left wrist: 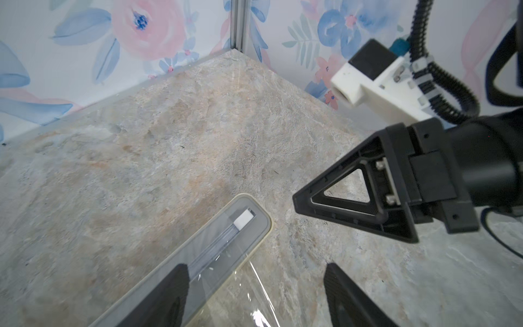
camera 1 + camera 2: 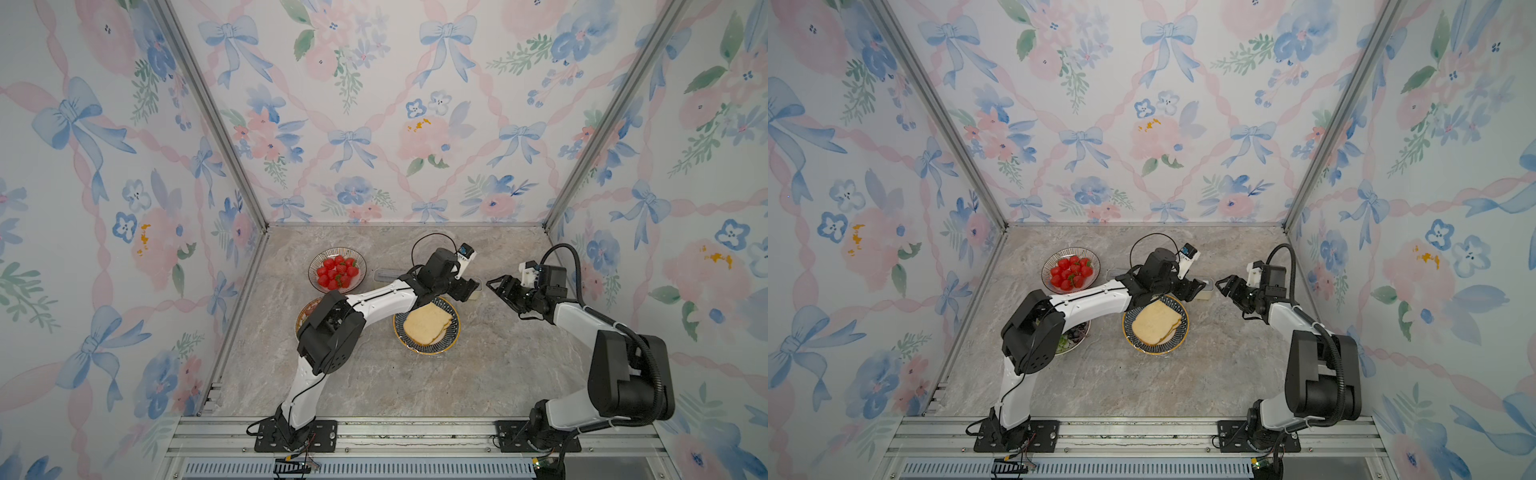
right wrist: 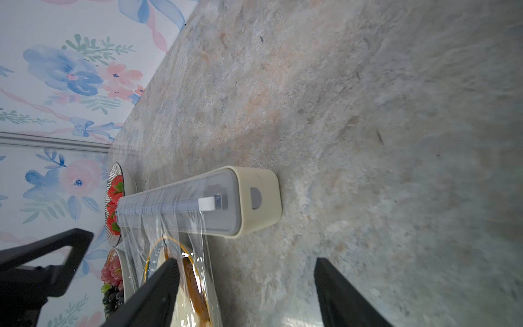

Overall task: Wrap the plate with plastic wrap
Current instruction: Tear off the plastic wrap from the plastic wrap cutting box.

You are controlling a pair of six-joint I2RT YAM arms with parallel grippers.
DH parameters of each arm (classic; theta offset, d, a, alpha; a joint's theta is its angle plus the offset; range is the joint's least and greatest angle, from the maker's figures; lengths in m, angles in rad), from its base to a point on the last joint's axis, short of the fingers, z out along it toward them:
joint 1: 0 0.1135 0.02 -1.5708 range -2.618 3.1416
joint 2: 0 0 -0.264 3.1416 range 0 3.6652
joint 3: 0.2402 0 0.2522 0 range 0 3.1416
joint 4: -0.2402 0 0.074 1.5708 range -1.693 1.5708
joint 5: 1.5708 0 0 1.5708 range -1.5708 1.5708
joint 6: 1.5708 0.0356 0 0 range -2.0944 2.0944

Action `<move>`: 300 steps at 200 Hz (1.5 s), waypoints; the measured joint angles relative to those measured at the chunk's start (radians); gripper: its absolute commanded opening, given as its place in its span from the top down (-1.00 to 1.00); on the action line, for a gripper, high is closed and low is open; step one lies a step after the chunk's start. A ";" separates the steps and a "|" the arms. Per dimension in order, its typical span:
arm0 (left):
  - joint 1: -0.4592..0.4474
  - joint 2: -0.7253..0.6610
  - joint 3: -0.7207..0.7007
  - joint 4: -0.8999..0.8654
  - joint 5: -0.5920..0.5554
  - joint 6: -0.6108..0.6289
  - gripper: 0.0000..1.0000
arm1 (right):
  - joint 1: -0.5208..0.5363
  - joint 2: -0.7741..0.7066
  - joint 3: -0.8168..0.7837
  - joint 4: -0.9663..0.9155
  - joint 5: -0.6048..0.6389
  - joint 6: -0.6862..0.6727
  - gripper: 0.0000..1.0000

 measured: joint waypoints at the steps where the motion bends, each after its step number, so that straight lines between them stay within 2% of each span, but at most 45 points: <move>1: 0.000 0.003 0.003 -0.001 0.000 0.001 -0.53 | 0.001 0.004 0.001 0.003 0.000 0.000 -0.43; 30: 0.000 0.106 0.112 -0.034 -0.022 0.050 -0.53 | 0.003 0.092 0.032 0.048 0.000 0.035 -0.32; 106: 0.003 0.259 0.269 -0.060 -0.056 0.074 -0.48 | 0.006 0.201 0.056 0.097 -0.010 0.054 -0.33; 200: 0.020 0.300 0.319 -0.063 -0.078 0.066 -0.40 | 0.029 0.261 0.089 0.151 -0.034 0.090 -0.34; 300: 0.020 0.305 0.328 -0.067 -0.137 0.101 -0.39 | 0.039 0.260 0.120 0.086 0.000 0.048 -0.30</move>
